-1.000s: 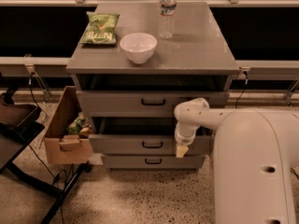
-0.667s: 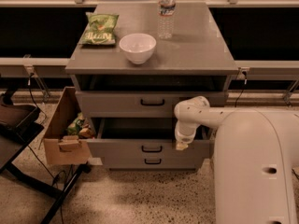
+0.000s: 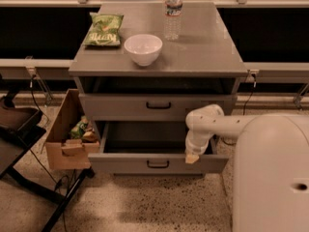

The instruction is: Open middle drawer

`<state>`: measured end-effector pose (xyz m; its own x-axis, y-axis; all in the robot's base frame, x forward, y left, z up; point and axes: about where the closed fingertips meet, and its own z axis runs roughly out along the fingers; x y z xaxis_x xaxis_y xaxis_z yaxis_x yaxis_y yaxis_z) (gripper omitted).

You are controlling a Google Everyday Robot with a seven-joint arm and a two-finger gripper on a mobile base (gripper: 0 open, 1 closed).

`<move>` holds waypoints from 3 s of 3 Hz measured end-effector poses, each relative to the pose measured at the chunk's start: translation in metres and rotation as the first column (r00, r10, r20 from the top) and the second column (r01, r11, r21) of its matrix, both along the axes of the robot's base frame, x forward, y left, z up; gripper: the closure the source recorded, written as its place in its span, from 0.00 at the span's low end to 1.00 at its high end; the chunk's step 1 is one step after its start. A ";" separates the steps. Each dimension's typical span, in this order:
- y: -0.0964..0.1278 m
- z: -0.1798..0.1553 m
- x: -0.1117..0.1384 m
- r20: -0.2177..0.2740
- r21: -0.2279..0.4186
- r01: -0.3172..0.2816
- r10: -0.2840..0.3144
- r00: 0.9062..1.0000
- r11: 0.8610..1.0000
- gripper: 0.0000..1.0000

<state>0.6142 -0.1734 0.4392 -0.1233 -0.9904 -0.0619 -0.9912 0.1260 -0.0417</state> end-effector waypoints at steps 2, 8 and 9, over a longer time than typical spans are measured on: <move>0.005 0.003 0.000 0.021 0.002 0.010 -0.010 1.000 1.000 1.00; -0.006 0.006 -0.013 0.051 0.002 0.053 -0.053 0.997 0.999 0.00; -0.007 0.005 -0.012 0.043 0.008 0.055 -0.056 0.998 0.998 0.00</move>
Offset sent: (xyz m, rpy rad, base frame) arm -0.3439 -0.2444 -0.0176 -0.0970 -0.0289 -0.8826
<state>0.6023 -0.1805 0.4439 -0.1752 -0.9817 -0.0750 -0.9799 0.1812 -0.0836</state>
